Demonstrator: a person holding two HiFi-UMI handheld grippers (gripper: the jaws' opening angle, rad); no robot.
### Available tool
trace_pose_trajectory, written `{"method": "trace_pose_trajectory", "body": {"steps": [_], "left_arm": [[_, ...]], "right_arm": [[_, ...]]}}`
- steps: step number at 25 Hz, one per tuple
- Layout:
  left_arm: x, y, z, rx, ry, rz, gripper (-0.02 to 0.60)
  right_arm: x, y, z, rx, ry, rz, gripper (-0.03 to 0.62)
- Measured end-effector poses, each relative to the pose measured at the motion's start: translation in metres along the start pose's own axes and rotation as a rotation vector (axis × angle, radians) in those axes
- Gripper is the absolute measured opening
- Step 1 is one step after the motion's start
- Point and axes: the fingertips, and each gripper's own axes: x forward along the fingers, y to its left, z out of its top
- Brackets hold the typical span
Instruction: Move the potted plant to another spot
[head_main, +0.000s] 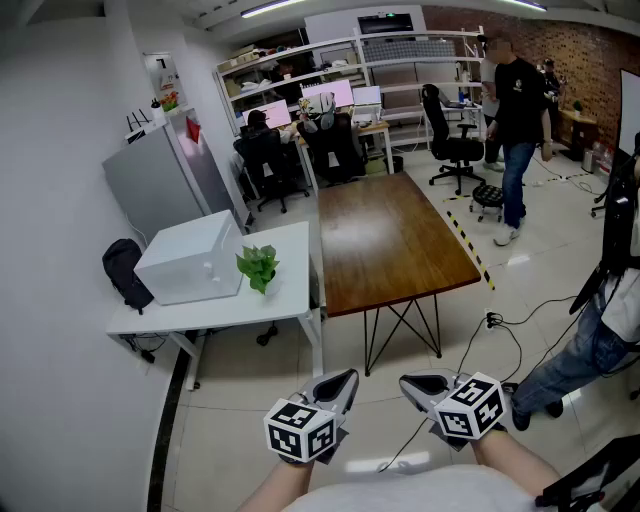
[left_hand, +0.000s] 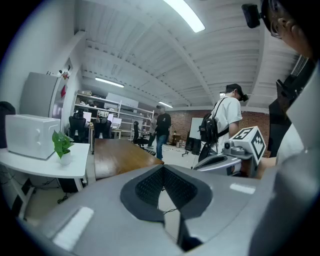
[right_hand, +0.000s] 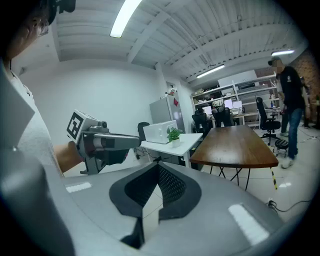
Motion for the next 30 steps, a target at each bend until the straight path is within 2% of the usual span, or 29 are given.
{"method": "trace_pose_trajectory", "body": {"steps": [9,18,23,30], "left_arm": [[0.006,-0.002,0.001,0.001,-0.008,0.016,-0.003],[0.016,0.039,-0.001,-0.018,-0.027,0.047,-0.003],[0.029,0.078,0.002,-0.033,-0.012,0.054,-0.003],[0.042,0.17,0.016,-0.064,0.0,0.087,-0.003]], "right_arm": [[-0.003,-0.009,0.0,0.0,-0.004,0.017,0.003],[0.03,-0.029,0.007,-0.004,-0.004,0.03,0.003],[0.067,-0.046,0.024,0.003,0.007,0.043,0.003],[0.145,-0.076,0.061,0.01,0.026,0.05,0.003]]}}
